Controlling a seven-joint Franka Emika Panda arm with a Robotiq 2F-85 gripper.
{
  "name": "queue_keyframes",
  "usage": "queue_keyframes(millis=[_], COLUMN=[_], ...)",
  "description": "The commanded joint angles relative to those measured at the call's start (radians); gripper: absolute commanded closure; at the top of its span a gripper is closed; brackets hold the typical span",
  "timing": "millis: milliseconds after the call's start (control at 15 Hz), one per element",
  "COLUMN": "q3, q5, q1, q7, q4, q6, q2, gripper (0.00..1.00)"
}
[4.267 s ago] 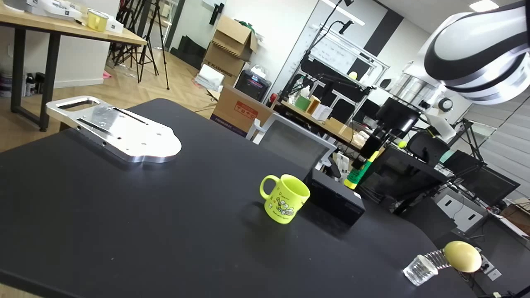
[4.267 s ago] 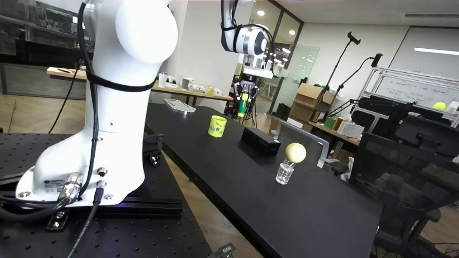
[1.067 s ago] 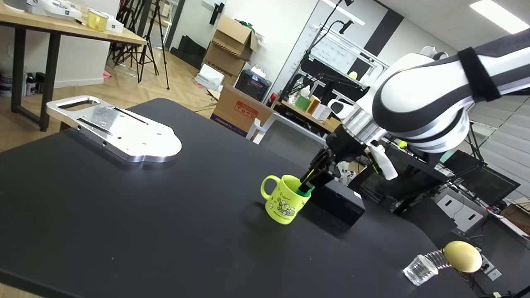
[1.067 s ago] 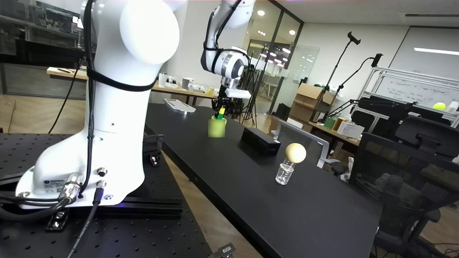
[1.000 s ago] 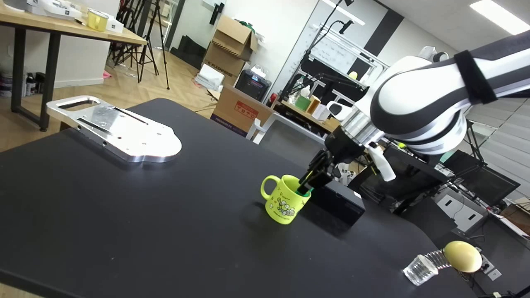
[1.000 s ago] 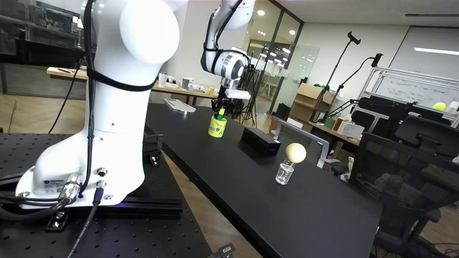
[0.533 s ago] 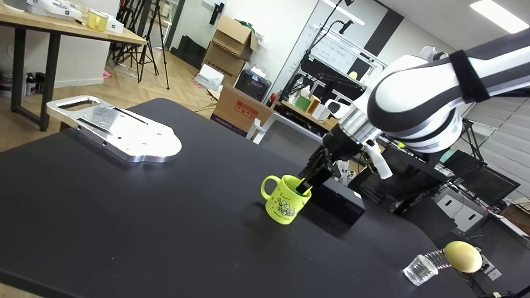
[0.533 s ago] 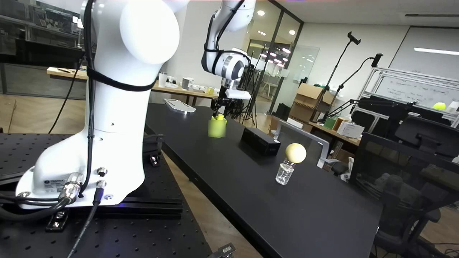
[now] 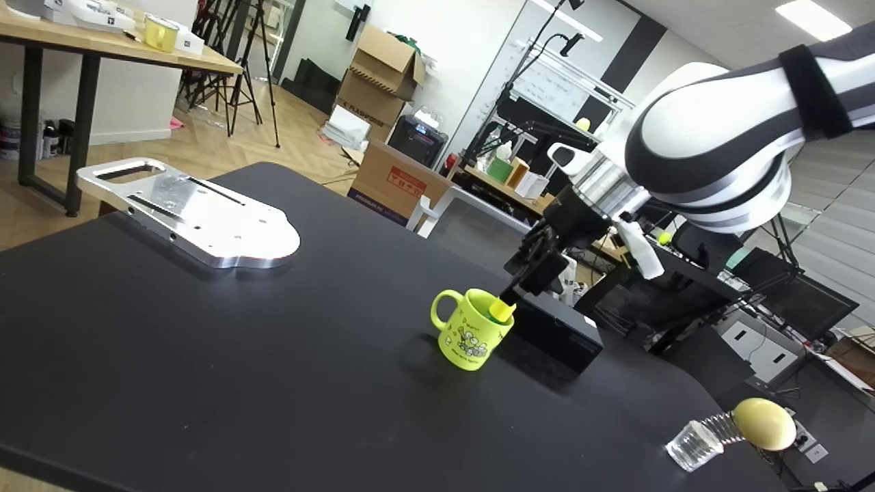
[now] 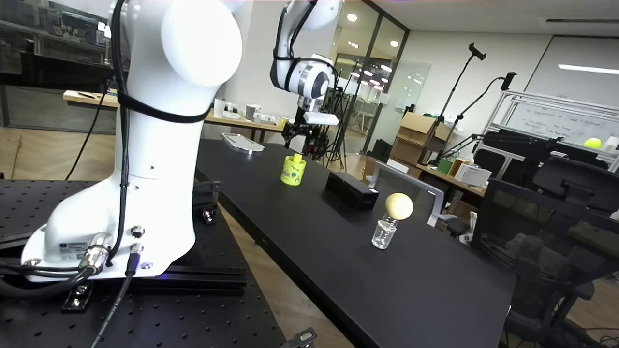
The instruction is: Put the glue stick in the green cup
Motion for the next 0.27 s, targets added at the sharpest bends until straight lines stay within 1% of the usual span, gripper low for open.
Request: queue_keyframes(millis=[0, 67, 200], q3=[0.011, 0.004, 0.006], q5=[0.024, 0.007, 0.014], q1=[-0.005, 0.001, 0.001], q7=[0.030, 0.005, 0.006], q4=[-0.084, -0.026, -0.049], q6=[-0.011, -0.002, -0.002], q2=[-0.080, -0.023, -0.041], gripper=[0.00, 0.00, 0.00])
